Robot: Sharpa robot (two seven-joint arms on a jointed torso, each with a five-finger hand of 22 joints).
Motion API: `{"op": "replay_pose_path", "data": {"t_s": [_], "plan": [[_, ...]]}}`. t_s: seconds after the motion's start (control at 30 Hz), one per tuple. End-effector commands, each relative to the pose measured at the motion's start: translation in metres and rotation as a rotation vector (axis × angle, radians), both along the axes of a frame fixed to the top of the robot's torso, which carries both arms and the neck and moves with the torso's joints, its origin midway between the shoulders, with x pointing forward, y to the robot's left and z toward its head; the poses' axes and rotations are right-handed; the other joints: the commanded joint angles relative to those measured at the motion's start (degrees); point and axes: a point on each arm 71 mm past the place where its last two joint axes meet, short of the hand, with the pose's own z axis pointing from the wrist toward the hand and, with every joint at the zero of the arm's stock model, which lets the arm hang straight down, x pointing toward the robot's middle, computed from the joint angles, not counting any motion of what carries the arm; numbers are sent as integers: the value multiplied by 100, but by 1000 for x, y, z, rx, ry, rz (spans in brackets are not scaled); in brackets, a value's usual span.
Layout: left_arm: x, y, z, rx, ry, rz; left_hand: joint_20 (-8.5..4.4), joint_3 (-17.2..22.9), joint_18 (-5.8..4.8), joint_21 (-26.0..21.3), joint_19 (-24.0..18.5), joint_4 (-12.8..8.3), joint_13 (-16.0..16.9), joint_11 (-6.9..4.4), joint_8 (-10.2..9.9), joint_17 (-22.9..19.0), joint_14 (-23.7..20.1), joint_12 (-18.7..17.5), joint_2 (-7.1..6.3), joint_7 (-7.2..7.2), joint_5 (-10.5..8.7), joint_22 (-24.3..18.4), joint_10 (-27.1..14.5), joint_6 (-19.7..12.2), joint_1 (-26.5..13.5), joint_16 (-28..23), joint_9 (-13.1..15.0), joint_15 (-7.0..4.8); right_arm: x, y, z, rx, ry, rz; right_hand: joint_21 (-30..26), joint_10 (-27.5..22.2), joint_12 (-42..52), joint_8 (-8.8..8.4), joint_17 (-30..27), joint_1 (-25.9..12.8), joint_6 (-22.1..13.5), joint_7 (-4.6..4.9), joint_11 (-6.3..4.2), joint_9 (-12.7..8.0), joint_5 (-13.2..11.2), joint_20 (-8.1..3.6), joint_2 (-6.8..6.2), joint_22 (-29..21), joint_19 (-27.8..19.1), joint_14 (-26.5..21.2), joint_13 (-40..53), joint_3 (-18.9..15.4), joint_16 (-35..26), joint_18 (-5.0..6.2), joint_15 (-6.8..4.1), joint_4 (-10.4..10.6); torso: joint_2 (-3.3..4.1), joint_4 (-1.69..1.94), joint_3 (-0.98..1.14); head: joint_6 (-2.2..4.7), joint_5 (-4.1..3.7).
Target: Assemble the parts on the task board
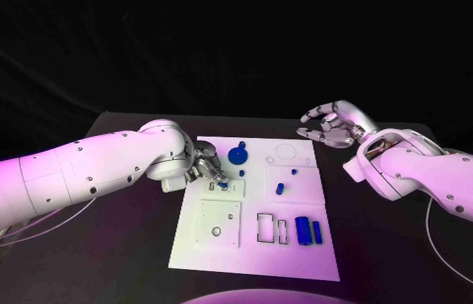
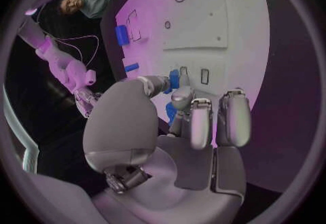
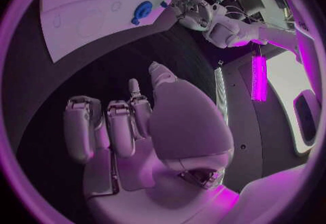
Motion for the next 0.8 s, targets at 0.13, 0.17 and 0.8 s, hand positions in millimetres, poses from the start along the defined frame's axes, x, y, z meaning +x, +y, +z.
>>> {"op": "replay_pose_path", "data": {"t_s": [0.13,0.17,0.8], "plan": [[1,-1,-1,21,-61,9,-21,1076,-69,45,81,-922,68,-21,101,1131,473,92,-83,-95,33,77,104,85,-197,29,1090,-66,0,0,-2,-8,8,11,-37,-21,-24,34,951,-24,37,-13,-29,9,33,-20,19,971,59,469,434,8,-32,92,-35,37,11,-18,-9,2,17],[1,-2,-2,22,-62,8,-25,1096,-72,50,89,-932,84,-27,117,1130,473,108,-92,-102,31,89,121,95,-221,27,1102,-70,0,0,-2,-8,8,11,-37,-21,-24,34,951,-24,37,-13,-29,9,33,-20,19,971,59,469,434,8,-32,92,-35,37,11,-18,-9,2,17],[-2,-10,-6,80,-77,-43,-41,1168,-88,83,142,-973,92,-53,186,1130,474,135,-126,-133,25,168,166,137,-316,27,1150,-89,0,0,-3,-8,14,12,-36,-23,-26,36,951,-30,37,-14,-30,9,33,-21,21,972,60,469,432,8,-32,92,-36,37,15,-16,-5,-39,2]]}}
